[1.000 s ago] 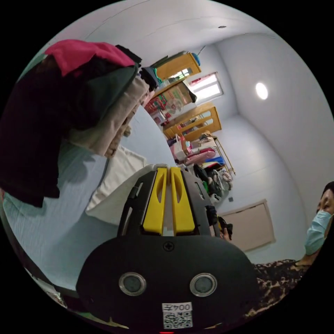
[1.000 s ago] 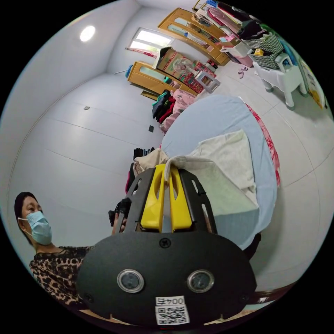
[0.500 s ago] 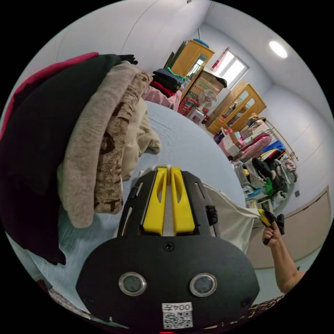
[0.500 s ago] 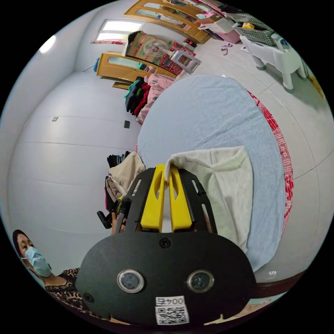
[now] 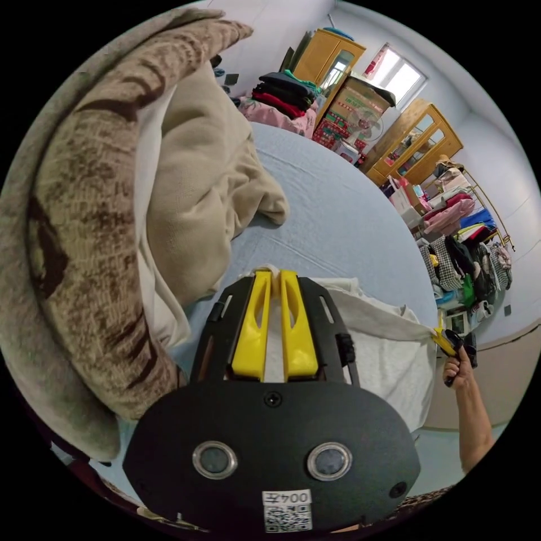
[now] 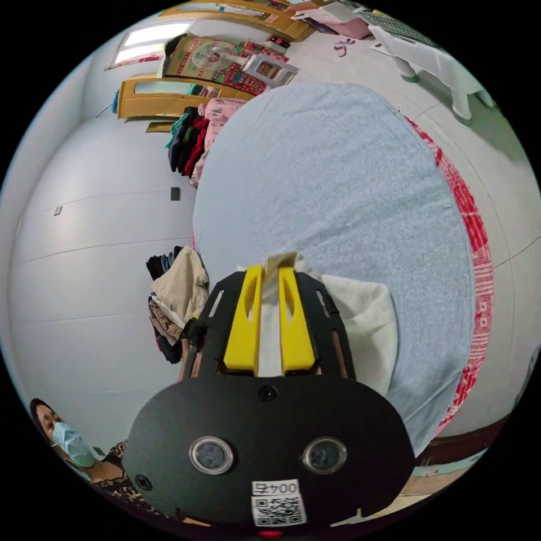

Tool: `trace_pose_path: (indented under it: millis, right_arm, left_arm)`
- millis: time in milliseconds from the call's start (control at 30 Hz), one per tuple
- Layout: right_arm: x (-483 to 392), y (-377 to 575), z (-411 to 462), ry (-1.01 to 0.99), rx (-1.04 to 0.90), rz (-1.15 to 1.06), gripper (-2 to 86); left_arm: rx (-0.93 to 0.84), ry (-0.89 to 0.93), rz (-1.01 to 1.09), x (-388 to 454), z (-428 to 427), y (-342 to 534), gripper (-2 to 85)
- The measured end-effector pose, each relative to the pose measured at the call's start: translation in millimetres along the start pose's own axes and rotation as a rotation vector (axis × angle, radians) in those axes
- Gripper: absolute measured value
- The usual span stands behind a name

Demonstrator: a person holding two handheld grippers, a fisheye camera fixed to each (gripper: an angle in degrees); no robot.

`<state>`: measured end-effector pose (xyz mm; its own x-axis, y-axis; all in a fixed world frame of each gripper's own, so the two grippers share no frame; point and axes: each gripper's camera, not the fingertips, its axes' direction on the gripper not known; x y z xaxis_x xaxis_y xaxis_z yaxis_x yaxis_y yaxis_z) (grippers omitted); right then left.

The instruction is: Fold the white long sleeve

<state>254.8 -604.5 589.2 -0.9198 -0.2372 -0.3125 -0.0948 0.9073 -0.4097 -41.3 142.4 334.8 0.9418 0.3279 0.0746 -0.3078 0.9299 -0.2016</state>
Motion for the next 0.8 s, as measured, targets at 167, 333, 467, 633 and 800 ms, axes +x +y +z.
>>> trace_pose_path:
  millis: [167,333,467,633,800]
  right_arm:
    - [-78,13,-36,0.083,0.123,-0.132,13.8]
    - [-183,78,9,0.267,-0.117,-0.388,16.8]
    - [-240,145,75,0.483,-0.373,-0.481,16.7]
    - [-270,180,146,0.785,-0.56,-0.527,16.6]
    - [-309,178,180,0.949,-0.616,-0.545,16.2]
  left_arm:
    - [-0.044,0.053,-0.015,-5,15,-12,2.3]
    - [-0.023,-0.003,0.116,15,9,-10,2.3]
    - [-0.082,-0.073,0.24,26,10,-21,2.8]
    - [-0.182,-0.127,0.385,38,18,-32,4.9]
    - [-0.25,-0.049,0.409,27,17,-43,11.7]
